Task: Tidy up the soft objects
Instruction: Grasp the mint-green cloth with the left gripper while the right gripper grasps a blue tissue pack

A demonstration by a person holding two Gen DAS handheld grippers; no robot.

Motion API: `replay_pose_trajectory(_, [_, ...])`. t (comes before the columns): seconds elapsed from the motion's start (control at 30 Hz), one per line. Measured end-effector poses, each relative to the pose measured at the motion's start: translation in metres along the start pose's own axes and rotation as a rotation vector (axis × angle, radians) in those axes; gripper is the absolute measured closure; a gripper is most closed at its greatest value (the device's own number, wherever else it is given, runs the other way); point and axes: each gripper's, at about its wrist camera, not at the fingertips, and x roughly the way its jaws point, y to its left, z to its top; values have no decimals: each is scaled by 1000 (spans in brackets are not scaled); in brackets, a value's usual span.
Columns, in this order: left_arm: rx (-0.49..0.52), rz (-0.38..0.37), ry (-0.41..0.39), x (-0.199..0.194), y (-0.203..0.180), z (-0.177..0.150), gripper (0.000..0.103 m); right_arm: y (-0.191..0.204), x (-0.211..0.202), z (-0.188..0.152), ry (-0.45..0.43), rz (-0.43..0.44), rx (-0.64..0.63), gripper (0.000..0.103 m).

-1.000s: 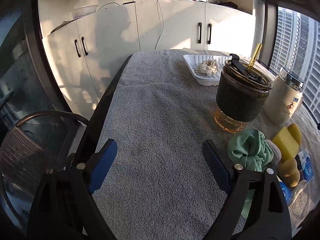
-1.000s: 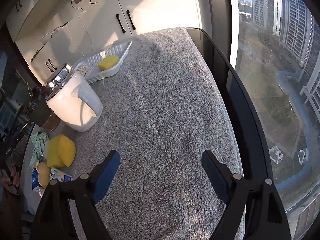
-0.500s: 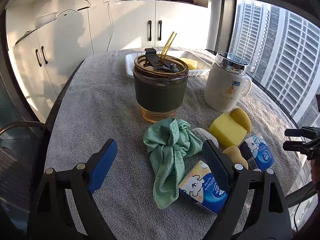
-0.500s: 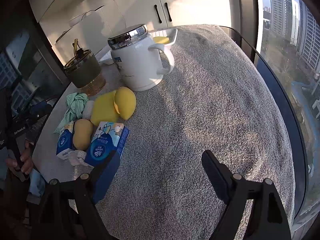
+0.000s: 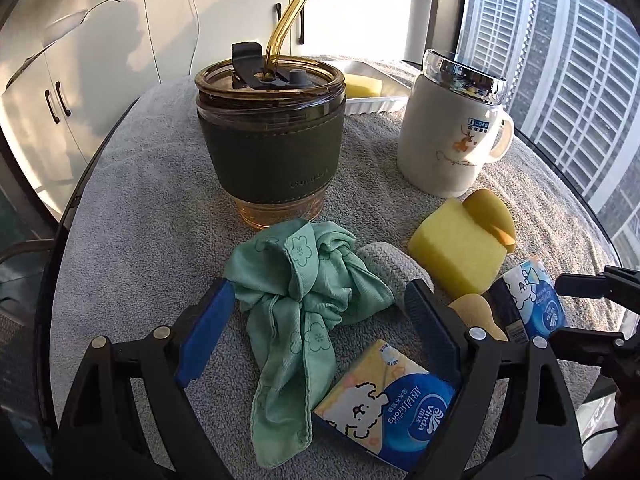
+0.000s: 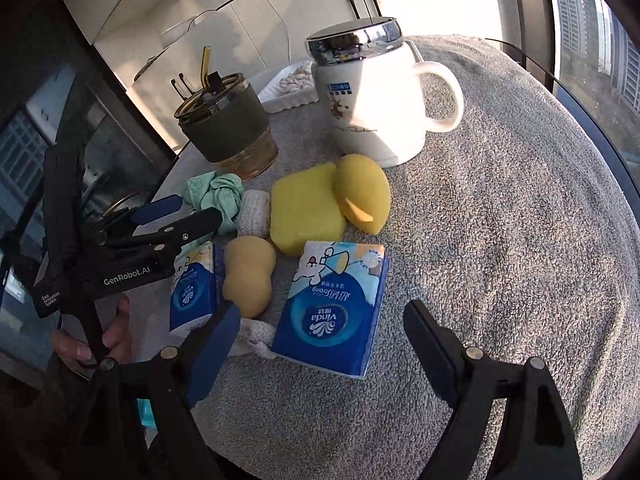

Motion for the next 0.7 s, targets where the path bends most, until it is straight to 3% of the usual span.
replay_pose_trajectory(0.17, [-17, 0, 34, 11, 2, 2, 16, 4, 18, 9, 30, -82, 51, 17])
replay_pose_trajectory(0.43, [-67, -33, 29, 19, 12, 6, 16, 8, 31, 9, 53, -188, 34, 29])
replay_pose_trajectory(0.47, [-75, -39, 28, 19, 14, 6, 18, 9, 33, 9, 53, -201, 32, 32])
replay_pose_trajectory(0.57, [-85, -29, 29, 19, 16, 5, 39, 20, 38, 13, 64, -195, 22, 44])
replay_pose_trajectory(0.7, [-88, -18, 31, 15, 16, 3, 52, 21, 39, 14, 75, -183, 44, 44])
